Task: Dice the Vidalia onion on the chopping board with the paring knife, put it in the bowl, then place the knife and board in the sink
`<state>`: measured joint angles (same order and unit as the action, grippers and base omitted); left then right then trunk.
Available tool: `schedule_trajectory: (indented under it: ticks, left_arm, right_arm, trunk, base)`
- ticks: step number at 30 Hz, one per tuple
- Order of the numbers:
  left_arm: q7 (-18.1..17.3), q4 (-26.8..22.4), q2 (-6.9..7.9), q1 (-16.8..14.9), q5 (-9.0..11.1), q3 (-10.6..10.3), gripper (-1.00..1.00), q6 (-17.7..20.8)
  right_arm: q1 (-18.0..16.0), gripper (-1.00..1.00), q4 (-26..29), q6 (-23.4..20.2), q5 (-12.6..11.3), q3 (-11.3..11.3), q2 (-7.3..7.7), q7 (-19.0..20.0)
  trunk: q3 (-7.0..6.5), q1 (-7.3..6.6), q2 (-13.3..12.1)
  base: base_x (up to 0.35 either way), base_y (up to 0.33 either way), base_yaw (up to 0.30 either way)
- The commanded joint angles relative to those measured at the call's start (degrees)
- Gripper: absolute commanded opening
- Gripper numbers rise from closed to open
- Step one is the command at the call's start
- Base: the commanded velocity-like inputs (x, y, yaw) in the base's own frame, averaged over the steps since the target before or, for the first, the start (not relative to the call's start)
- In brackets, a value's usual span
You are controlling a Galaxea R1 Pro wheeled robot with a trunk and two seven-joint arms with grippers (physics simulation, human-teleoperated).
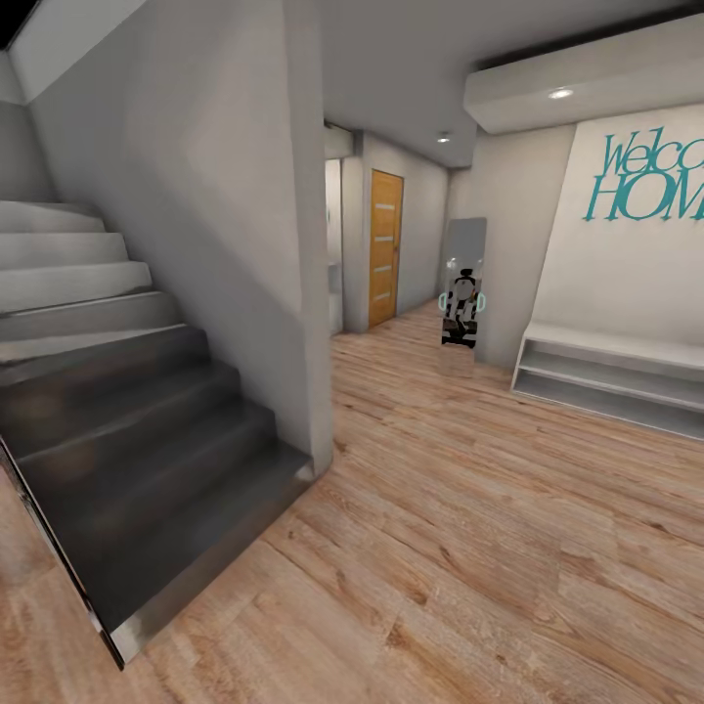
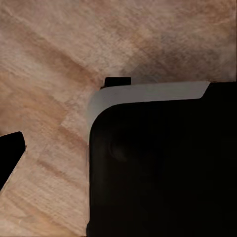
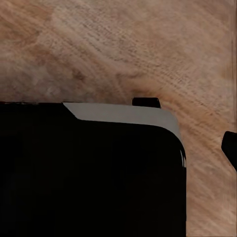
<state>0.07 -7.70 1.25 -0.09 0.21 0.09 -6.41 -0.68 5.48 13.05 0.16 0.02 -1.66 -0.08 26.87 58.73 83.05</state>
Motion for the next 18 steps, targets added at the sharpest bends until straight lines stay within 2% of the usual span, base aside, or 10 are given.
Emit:
schedule_trajectory:
  ticks: [1,4,8,18]
  left_arm:
    - [0.0,-1.3,0.36,0.0,0.0,0.0,1.0,-0.9]
    - [0.0,-5.3,1.16,0.0,0.0,0.0,1.0,-2.7]
    - [0.0,-8.4,1.51,-0.1,0.1,0.0,1.0,-3.2]
    - [0.0,-18.4,1.41,-0.2,0.1,0.0,1.0,-3.5]
  right_arm:
    - [0.0,1.0,0.7,1.2,0.0,0.0,0.02,0.0]
    - [0.0,1.0,3.0,3.5,0.1,0.0,0.15,-0.1]
    - [0.0,1.0,6.9,4.1,0.1,-0.1,0.29,-0.1]
    - [0.0,1.0,20.6,4.4,0.1,-0.1,0.32,-0.2]
  trunk:
    - [0.06,0.0,0.0]
    - [0.06,0.0,0.0]
    - [0.06,0.0,0.0]
    - [0.06,0.0,0.0]
  base:
    - [0.0,0.0,0.0]
    - [0.0,0.0,0.0]
    - [0.0,0.0,0.0]
    - [0.0,0.0,0.0]
